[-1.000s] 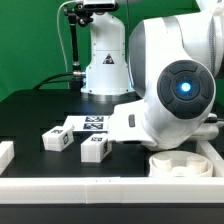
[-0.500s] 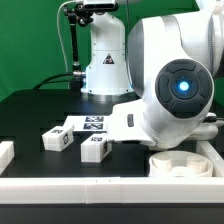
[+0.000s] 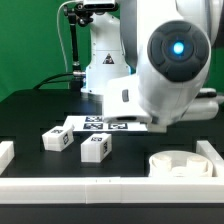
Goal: Assemble stool
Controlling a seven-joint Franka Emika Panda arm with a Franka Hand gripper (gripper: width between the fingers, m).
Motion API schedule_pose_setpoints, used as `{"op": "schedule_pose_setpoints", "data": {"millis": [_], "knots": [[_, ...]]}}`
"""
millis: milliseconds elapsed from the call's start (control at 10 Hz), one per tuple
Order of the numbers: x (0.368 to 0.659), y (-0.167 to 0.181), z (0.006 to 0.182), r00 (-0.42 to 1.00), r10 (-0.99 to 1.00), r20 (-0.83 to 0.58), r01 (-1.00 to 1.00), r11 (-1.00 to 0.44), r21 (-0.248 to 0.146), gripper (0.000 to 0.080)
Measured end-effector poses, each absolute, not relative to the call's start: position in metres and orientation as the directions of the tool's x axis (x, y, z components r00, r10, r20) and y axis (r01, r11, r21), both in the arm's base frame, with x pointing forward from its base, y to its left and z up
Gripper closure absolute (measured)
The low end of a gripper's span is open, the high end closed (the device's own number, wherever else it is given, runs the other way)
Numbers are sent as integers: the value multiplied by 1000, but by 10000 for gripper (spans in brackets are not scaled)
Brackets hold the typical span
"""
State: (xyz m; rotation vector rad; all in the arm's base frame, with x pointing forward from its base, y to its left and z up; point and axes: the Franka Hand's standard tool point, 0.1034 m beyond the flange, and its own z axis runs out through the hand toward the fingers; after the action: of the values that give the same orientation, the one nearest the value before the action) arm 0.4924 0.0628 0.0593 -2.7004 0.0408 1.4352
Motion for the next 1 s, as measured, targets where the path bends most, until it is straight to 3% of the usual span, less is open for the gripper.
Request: {"op": "schedule_pose_setpoints", "data": {"millis": [100,500,1000], "knots": [[495,63,64,568,16,-823,-61,-996,-61,475],[511,65,54,666,5,-746,-64,-996,-64,475],[543,69,91,872,-19,-489,-63,-995,-74,475]]}}
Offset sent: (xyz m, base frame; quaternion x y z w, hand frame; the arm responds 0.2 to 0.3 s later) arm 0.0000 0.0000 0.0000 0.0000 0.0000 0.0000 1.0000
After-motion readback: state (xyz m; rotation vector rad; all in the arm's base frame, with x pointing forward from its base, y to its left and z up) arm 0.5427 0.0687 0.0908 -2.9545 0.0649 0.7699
